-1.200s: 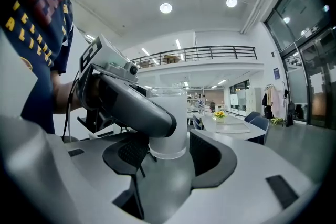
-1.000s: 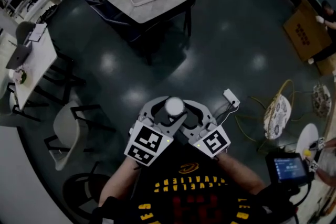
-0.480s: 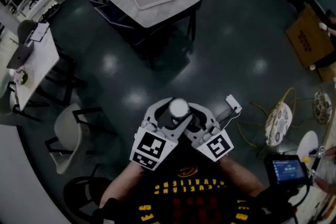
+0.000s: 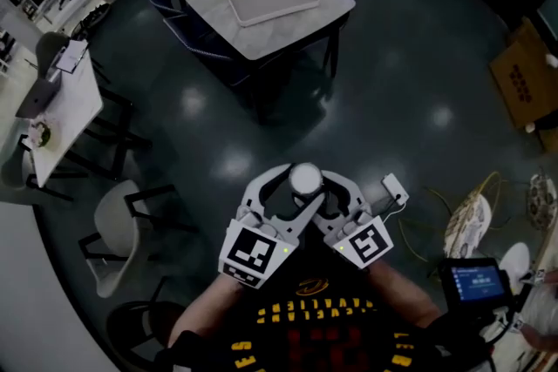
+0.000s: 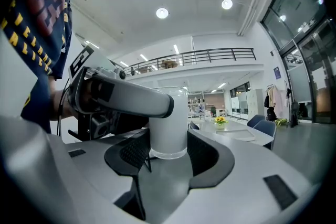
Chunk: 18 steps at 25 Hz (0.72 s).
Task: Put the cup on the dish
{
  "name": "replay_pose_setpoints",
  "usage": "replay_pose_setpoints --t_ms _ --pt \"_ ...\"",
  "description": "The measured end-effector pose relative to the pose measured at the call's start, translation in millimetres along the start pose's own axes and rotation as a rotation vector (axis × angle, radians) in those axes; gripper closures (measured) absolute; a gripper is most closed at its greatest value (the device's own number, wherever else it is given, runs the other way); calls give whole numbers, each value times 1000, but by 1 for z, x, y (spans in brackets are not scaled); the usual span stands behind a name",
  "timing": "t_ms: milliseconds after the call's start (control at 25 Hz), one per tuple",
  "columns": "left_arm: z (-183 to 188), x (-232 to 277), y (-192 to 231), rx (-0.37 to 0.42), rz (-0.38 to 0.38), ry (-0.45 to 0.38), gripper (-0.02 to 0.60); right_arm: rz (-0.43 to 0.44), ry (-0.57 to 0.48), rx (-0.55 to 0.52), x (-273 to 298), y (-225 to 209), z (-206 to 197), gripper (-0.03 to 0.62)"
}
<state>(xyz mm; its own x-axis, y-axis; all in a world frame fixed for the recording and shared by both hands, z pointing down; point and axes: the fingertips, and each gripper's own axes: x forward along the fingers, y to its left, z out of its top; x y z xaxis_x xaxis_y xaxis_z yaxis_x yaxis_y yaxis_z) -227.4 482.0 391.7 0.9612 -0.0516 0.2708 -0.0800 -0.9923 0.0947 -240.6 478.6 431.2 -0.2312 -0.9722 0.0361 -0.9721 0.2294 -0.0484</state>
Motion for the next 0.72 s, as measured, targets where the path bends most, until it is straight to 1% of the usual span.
replay_pose_setpoints --t_ms 360,560,720 --pt "33 70 59 -37 68 -64 319 57 7 -19 46 -85 13 368" --pt "50 107 85 -45 101 -74 319 91 27 -39 65 -128 20 368" --pt "59 133 100 -48 117 -62 319 114 23 -50 77 -157 22 368"
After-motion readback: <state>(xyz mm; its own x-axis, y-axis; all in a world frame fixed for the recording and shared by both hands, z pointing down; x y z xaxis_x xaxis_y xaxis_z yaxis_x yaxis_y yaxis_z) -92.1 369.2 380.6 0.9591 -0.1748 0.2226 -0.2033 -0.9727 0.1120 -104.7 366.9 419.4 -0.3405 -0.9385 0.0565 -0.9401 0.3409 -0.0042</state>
